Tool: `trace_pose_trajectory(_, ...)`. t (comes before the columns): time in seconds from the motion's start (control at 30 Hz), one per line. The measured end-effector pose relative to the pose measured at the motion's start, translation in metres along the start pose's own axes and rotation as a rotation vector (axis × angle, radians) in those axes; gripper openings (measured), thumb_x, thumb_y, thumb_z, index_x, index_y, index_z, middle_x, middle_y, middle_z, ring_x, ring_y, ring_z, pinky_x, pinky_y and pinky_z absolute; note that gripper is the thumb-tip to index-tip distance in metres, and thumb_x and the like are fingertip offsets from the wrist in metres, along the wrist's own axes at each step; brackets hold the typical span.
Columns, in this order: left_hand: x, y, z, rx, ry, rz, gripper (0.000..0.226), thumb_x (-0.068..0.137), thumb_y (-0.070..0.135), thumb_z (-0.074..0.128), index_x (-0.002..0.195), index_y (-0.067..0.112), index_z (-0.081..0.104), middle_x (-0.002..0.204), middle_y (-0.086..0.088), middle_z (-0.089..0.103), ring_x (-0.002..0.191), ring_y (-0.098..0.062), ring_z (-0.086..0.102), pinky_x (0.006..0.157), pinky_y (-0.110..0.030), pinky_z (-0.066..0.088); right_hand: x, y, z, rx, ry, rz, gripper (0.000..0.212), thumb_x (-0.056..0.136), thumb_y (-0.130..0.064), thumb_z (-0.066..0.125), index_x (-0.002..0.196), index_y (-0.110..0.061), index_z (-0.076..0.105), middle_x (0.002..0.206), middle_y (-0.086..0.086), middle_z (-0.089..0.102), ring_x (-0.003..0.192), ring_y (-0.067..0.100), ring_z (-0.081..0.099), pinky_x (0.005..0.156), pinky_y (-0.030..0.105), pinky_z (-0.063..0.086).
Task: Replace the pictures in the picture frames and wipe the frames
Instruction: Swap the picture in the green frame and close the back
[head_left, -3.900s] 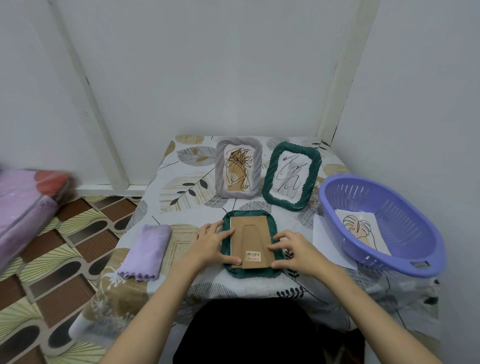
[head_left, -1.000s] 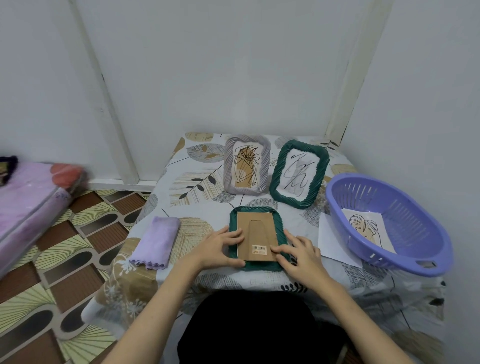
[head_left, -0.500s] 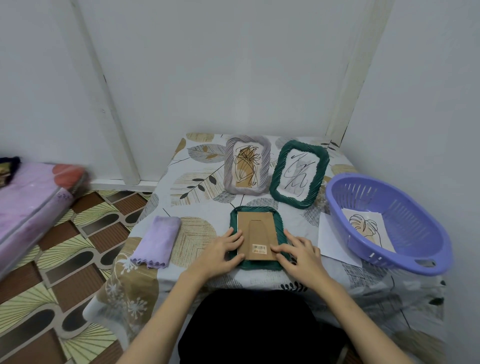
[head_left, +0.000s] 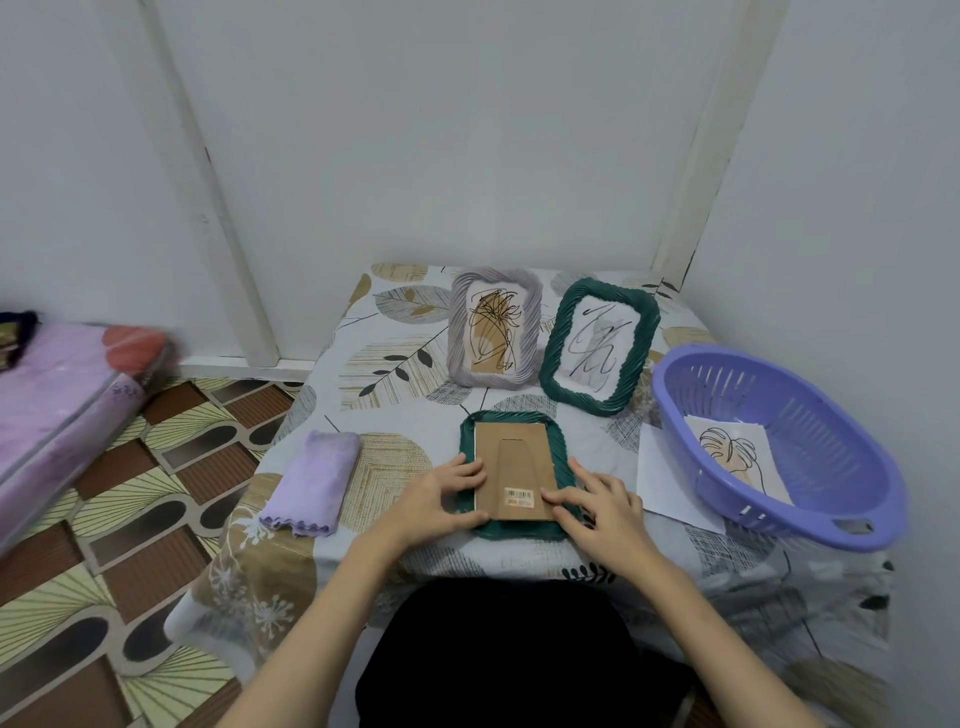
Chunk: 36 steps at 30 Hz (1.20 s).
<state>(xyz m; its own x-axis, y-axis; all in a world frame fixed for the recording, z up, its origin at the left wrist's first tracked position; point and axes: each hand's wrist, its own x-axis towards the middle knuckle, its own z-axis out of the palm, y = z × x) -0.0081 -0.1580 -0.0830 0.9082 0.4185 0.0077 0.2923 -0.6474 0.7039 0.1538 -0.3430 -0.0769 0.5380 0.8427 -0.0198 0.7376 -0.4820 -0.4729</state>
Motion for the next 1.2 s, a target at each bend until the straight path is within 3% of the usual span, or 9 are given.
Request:
trace_pose_trajectory(0.13,-0.001,0.001,0.002,0.018,0.005,0.004,0.079,0.066,0.058,0.058,0.133,0.017,0.048,0.146,0.008,0.037,0.135,0.000,0.019,0.116,-0.028,0.015,0.000,0.000,0.001,0.003,0.012,-0.005,0.026,0.088,-0.048,0.046,0.112,-0.051,0.057,0.153,-0.013,0.022,0.134,0.016,0.024,0.103,0.035,0.017)
trace_pose_trajectory(0.3,-0.001,0.000,0.003,0.036,-0.013,0.008,0.063,0.078,0.042,0.060,0.134,0.016,0.047,0.147,0.006,0.036,0.135,-0.001,0.019,0.116,-0.030,0.016,0.000,0.000,0.000,0.015,0.002,0.001,0.035,0.081,-0.053,0.039,0.111,-0.051,0.057,0.153,-0.013,0.023,0.134,0.017,0.024,0.103,0.036,0.017)
trace_pose_trajectory(0.4,0.006,0.004,-0.004,0.024,0.004,-0.024,0.045,0.085,0.030,0.063,0.126,0.012,0.056,0.140,0.000,0.048,0.135,-0.012,0.035,0.112,-0.026,0.022,0.000,-0.002,-0.001,0.010,-0.005,0.000,0.037,0.079,-0.054,0.038,0.111,-0.051,0.057,0.152,-0.013,0.023,0.134,0.016,0.024,0.103,0.036,0.018)
trace_pose_trajectory(0.5,0.022,0.016,-0.008,0.114,0.101,-0.054,0.057,0.082,0.054,0.048,0.122,0.015,0.059,0.128,-0.002,0.058,0.121,-0.017,0.049,0.105,-0.032,0.036,0.003,-0.001,-0.002,-0.010,-0.011,-0.002,0.025,0.087,-0.049,0.049,0.111,-0.051,0.057,0.151,-0.013,0.025,0.133,0.016,0.024,0.104,0.037,0.018)
trace_pose_trajectory(0.6,0.035,0.023,0.001,0.339,0.132,-0.092,0.081,0.069,0.078,0.025,0.134,0.033,0.042,0.144,0.008,0.039,0.135,-0.017,0.030,0.110,-0.038,0.024,0.004,-0.002,-0.005,-0.004,-0.021,0.002,0.026,0.084,-0.051,0.048,0.108,-0.051,0.058,0.150,-0.014,0.026,0.132,0.015,0.025,0.104,0.037,0.019)
trace_pose_trajectory(0.77,0.036,0.013,0.014,0.413,0.103,-0.124,0.085,0.060,0.083,0.012,0.134,0.048,0.033,0.151,0.014,0.024,0.143,-0.019,0.012,0.114,-0.041,0.012,0.023,-0.001,-0.019,0.120,-0.038,0.061,0.018,0.086,-0.038,0.056,0.099,-0.049,0.063,0.135,-0.014,0.044,0.128,0.015,0.030,0.104,0.040,0.020)
trace_pose_trajectory(0.9,0.035,0.012,0.016,0.391,0.117,-0.134,0.080,0.062,0.082,0.016,0.133,0.049,0.033,0.151,0.015,0.024,0.143,-0.017,0.011,0.115,-0.042,0.011,0.066,0.002,-0.026,0.201,0.085,0.102,0.032,0.089,-0.033,0.054,0.119,-0.043,0.054,0.122,-0.003,0.056,0.121,0.020,0.044,0.105,0.051,0.030)
trace_pose_trajectory(1.03,0.036,0.012,0.015,0.384,0.113,-0.139,0.063,0.076,0.075,0.035,0.133,0.048,0.033,0.151,0.014,0.024,0.143,-0.017,0.010,0.116,-0.043,0.010,0.099,0.001,-0.022,-0.010,-0.022,0.134,0.045,0.090,-0.044,0.051,0.134,-0.040,0.042,0.128,0.002,0.051,0.122,0.027,0.040,0.104,0.050,0.032)
trace_pose_trajectory(1.2,0.036,0.013,0.016,0.376,0.113,-0.138,0.056,0.082,0.066,0.043,0.134,0.047,0.034,0.151,0.014,0.024,0.144,-0.017,0.008,0.116,-0.042,0.010,0.109,0.000,-0.025,-0.112,-0.098,0.127,0.045,0.089,-0.046,0.051,0.132,-0.040,0.042,0.134,0.001,0.043,0.124,0.026,0.034,0.103,0.048,0.028)
